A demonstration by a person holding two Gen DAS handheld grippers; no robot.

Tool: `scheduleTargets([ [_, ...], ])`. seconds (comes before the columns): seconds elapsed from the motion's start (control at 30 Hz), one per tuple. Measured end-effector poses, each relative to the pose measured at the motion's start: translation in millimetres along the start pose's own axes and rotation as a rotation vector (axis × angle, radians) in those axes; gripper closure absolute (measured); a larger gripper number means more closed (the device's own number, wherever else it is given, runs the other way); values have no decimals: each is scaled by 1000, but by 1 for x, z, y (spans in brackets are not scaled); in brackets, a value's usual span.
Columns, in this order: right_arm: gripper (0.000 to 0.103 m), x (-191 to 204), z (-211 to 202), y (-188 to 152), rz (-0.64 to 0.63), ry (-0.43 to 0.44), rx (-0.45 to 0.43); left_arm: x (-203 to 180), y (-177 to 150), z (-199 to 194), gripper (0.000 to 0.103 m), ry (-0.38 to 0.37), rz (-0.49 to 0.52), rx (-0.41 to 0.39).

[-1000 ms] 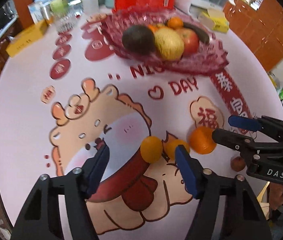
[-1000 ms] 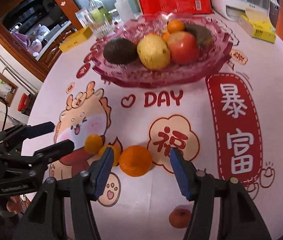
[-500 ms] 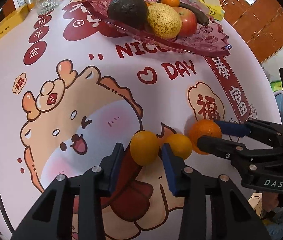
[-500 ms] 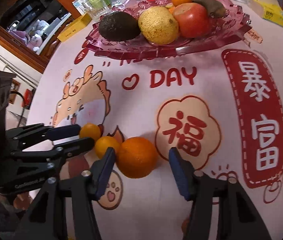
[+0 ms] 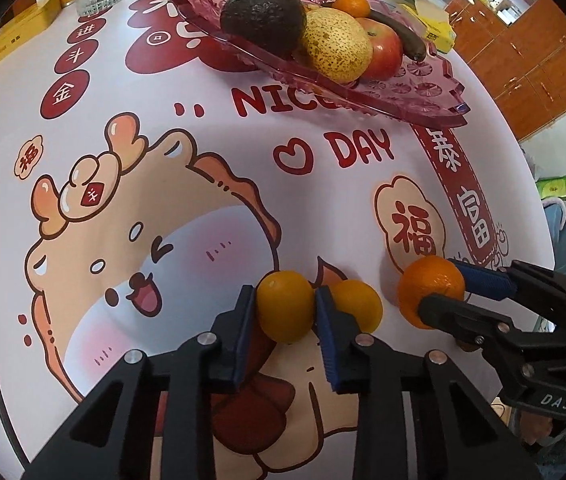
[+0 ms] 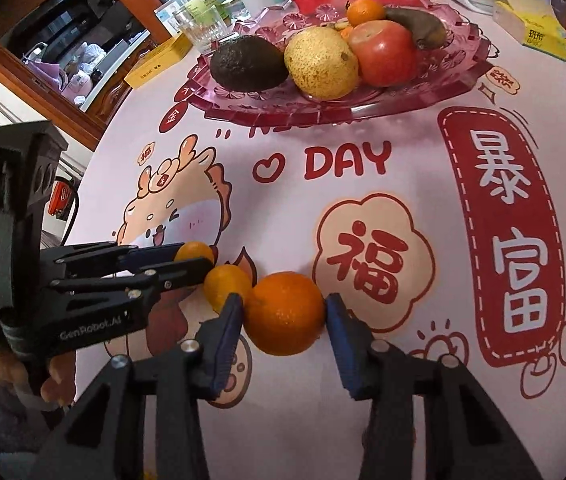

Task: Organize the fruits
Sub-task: 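Grasp a small orange with the left tool while the right tool grasps the large orange, then lift both oranges and carry them over the pink bowl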

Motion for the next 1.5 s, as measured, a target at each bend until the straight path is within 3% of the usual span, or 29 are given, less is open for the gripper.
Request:
scheduleTargets([
  [0.4,61,19,-33,-1,-74,4,-63,-11,-2,-56,76,81,-1,-90],
  [0.8,61,42,-112,23,-205,5,-199,-66,21,-169,76,117,70,-300],
  [1.03,61,50,-177,65,-280,-32,-311,-89,61,-235,76,211,147,-401],
  [1.3,61,64,-246,137,-342,-90,-484,-111,125,-302,76,299,237,-522],
  [1.5,60,69,-259,191,-339,-118,-558,-111,170,-307,76,316,264,-560],
])
Point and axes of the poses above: each gripper's, at about its wrist camera, not at the fingertips, and z roughly the way its jaws point, x to its left, y to its top, the point moved 3 cm from there along z, roughly the way its jaws point, and after that the axes turned 5 degrees about -x, right-handed, at the moved point
